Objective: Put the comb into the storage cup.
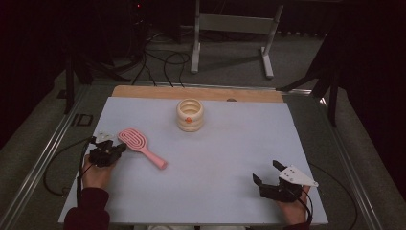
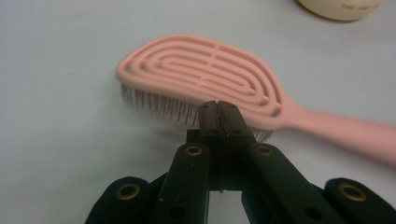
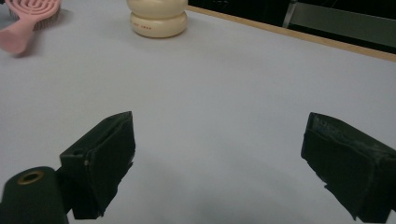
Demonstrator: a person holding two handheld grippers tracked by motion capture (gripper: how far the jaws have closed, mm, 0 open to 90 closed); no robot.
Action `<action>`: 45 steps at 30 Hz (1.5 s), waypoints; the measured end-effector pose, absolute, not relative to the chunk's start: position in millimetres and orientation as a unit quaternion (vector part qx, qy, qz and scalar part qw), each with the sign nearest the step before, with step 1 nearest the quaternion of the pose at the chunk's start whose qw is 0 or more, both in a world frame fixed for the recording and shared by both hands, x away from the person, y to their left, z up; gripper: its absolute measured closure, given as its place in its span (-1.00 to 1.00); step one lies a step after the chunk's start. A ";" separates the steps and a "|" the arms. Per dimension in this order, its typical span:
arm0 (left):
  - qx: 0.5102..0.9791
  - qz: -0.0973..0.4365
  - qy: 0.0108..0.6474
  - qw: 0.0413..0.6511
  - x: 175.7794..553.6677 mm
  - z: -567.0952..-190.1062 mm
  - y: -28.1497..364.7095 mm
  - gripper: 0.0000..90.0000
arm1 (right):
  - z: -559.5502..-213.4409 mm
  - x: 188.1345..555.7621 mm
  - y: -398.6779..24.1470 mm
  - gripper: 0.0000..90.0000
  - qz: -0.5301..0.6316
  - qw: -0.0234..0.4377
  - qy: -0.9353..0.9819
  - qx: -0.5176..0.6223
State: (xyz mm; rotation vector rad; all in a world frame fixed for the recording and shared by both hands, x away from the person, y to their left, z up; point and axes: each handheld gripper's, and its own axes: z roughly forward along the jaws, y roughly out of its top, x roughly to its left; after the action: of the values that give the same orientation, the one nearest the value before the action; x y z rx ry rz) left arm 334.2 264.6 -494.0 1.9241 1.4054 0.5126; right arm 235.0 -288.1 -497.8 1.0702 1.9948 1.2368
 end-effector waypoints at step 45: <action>0.741 0.216 0.514 0.373 345.9 -464.5 246.1 0.23 | -497.7 234.8 -288.7 -0.78 0.465 0.276 0.741 0.398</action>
State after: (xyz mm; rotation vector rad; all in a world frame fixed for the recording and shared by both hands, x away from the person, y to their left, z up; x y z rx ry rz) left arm 345.9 246.1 -464.5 1.8989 1.3169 0.5542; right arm 234.8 -288.7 -497.7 1.0708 1.9919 1.2486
